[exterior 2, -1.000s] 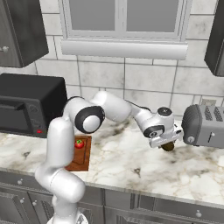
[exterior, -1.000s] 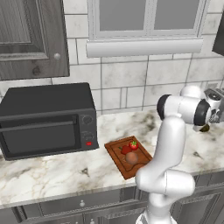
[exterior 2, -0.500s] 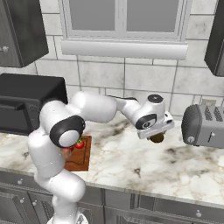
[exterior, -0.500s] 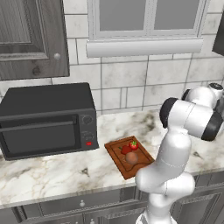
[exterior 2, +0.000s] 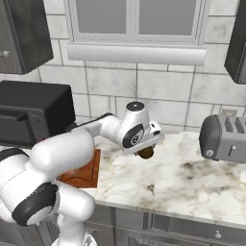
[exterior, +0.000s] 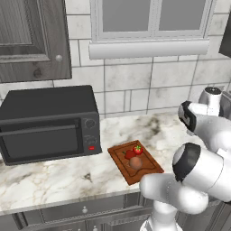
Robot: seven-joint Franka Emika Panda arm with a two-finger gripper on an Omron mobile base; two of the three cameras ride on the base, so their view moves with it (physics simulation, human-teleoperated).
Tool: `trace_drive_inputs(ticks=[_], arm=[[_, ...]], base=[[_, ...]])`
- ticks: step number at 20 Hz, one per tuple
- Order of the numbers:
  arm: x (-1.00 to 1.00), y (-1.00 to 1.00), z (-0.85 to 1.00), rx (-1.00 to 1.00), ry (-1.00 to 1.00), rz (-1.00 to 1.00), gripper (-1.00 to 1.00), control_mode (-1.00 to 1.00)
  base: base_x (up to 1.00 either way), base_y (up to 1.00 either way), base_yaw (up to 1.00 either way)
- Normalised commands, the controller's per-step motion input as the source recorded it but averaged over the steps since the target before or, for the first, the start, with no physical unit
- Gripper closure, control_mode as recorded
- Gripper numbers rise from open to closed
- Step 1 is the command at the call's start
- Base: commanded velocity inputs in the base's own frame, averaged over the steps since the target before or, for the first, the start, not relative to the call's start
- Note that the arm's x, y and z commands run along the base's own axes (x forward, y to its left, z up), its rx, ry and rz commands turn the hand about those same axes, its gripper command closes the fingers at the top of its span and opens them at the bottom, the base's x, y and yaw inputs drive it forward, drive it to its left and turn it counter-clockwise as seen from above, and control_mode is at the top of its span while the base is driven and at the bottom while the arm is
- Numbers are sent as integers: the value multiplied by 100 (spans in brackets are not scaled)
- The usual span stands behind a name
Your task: Place the avocado, onion, tomato, and bell pepper on the cutting board.
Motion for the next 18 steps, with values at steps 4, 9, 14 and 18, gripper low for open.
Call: trace_drive_inputs(ticks=[4, 9, 14, 18], arm=[[-61, 94, 40, 0, -6, 0, 100, -100], [-31, 61, 51, 6, 0, -3, 100, -100], [-27, 52, 28, 14, 0, -5, 100, -100], [-17, 51, 11, 21, 3, -9, 100, -100]], base=[[0, 0, 0], [0, 0, 0], [0, 0, 0], [0, 0, 0]])
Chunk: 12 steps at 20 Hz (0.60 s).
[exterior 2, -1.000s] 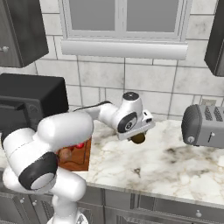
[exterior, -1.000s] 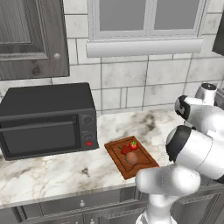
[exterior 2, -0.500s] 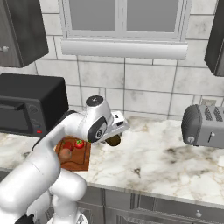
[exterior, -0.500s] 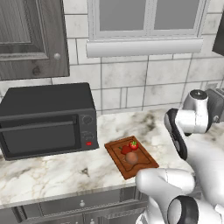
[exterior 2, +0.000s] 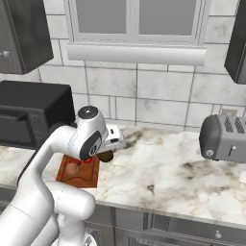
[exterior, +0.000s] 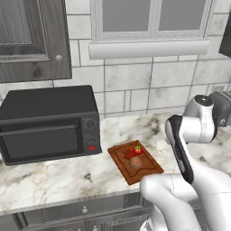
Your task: Place the avocado, onion, tomato, and bell pepper on the cutting board.
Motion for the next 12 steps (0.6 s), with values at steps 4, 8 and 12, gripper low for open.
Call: trace_drive_inputs(ticks=[4, 8, 12], arm=[[-15, 40, 1, 21, 3, -9, 100, -100], [-13, 42, 0, 8, 0, -7, 100, -100], [-14, 43, -6, 0, 0, -6, 100, -100]], base=[[0, 0, 0], [0, 0, 0], [0, 0, 0]])
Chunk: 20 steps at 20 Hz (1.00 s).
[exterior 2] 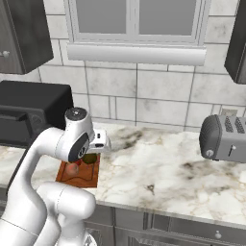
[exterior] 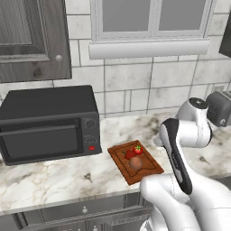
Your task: Place the avocado, onion, tomato, and bell pepper on the cutting board.
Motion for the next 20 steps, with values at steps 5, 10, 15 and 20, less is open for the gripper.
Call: trace_drive_inputs(ticks=[5, 10, 15, 20], arm=[[-13, 27, -26, 1, 0, -6, 100, -100], [-3, 0, -52, 5, 0, -4, 100, -100], [0, 10, -31, 8, 0, -2, 100, -100], [0, 24, -22, 3, 0, -3, 100, -100]], base=[[0, 0, 0], [0, 0, 0], [0, 0, 0], [0, 0, 0]])
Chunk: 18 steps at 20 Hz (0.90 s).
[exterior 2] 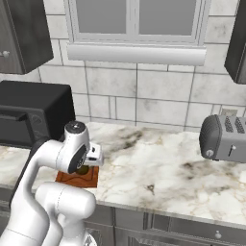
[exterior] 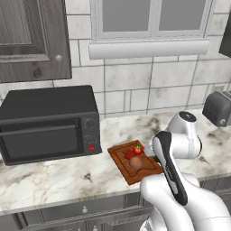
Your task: Place the avocado, onion, tomato, and bell pepper on the cutting board.
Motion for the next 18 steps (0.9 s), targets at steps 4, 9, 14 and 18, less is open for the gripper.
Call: trace_drive_inputs(ticks=[4, 9, 14, 18], arm=[[0, 6, -37, 0, 0, -3, 100, -100], [0, 2, -35, 0, 0, -2, 100, -100], [0, 14, -25, 0, 0, 0, 100, -100], [1, 17, -28, 0, 0, 0, 100, -100]], base=[[0, 0, 0], [0, 0, 0], [0, 0, 0], [0, 0, 0]])
